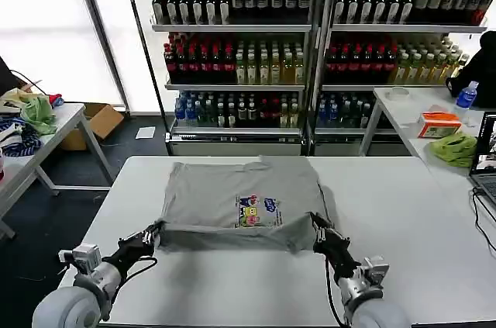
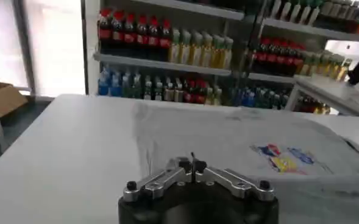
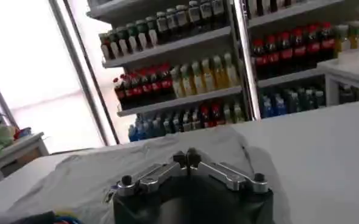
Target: Fold and organize the clothes.
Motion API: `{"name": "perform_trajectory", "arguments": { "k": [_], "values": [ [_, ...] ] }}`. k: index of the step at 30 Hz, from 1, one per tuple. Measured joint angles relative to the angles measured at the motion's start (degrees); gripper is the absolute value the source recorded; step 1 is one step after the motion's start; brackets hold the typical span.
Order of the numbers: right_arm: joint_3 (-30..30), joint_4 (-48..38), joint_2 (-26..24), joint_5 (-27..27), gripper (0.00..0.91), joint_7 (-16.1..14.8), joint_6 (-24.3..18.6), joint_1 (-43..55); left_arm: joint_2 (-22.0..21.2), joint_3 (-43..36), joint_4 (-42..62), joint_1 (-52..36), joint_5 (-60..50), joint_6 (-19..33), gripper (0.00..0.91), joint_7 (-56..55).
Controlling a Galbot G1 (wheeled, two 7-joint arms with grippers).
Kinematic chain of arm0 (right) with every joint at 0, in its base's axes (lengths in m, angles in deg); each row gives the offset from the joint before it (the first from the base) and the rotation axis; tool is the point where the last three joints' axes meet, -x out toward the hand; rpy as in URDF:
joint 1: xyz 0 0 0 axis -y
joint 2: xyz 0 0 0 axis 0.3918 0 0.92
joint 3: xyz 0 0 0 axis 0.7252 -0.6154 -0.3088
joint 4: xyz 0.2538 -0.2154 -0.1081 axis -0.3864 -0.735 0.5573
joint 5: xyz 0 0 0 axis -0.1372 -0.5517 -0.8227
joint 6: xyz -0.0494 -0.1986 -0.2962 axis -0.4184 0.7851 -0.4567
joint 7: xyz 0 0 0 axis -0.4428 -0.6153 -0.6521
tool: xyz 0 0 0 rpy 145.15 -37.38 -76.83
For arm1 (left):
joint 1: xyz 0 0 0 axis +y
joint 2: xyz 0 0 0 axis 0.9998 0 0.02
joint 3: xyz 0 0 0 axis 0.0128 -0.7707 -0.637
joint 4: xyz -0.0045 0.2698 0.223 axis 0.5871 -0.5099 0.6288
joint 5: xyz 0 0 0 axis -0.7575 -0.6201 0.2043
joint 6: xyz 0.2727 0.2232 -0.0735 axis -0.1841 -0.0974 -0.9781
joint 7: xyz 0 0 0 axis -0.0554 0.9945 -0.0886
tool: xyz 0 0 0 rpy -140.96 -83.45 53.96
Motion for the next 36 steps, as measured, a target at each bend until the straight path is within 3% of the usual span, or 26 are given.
{"name": "perform_trajectory", "arguments": {
  "k": [2,3,4,21,36],
  "values": [
    [-0.8,-1.9,0.3,-0.6,0.0,-0.1,0.2,1.9,0.1,-0.6,1.5,-1.5,0.2,0.0,0.02,0.2],
    [-1.1,-2.7,0.4,-1.0,0.01,-0.2,0.3,2.8,0.1,-0.9,2.2,-2.3,0.3,0.0,0.131,0.3],
    [-1.5,-3.6,0.5,-1.3,0.907,-0.1,0.4,3.7,0.1,-1.3,3.1,-3.0,0.3,0.1,0.907,0.4],
    [-2.7,-9.2,0.6,-3.6,0.907,-0.5,3.4,8.7,1.7,-3.5,12.0,-9.3,-3.2,1.3,0.907,2.6],
    [3.6,-0.4,-1.5,-3.2,0.907,1.2,5.8,0.6,1.5,-0.4,7.3,-4.9,-4.9,1.3,0.907,1.7]
  ]
}}
